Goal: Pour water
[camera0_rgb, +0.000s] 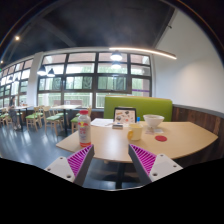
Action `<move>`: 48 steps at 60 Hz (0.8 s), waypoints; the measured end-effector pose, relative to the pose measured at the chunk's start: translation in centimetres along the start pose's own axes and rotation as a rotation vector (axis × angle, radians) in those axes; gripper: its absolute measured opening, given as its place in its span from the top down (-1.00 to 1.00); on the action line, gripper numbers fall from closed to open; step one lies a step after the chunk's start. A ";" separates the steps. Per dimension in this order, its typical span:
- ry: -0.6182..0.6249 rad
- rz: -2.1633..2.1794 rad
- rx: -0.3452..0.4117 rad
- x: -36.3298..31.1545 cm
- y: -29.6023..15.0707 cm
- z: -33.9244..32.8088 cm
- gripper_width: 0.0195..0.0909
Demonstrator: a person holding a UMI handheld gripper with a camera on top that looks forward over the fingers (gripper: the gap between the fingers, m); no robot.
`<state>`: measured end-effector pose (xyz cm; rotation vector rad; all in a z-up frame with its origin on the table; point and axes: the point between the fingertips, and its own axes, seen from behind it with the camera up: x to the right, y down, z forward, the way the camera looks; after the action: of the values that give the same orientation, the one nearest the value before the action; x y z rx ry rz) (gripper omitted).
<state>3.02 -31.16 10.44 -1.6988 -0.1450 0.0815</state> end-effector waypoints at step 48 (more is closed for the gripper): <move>0.100 -0.029 0.124 -12.4 -3.7 25.5 0.07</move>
<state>-12.89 -7.46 10.31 -1.5730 -0.0882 -0.0166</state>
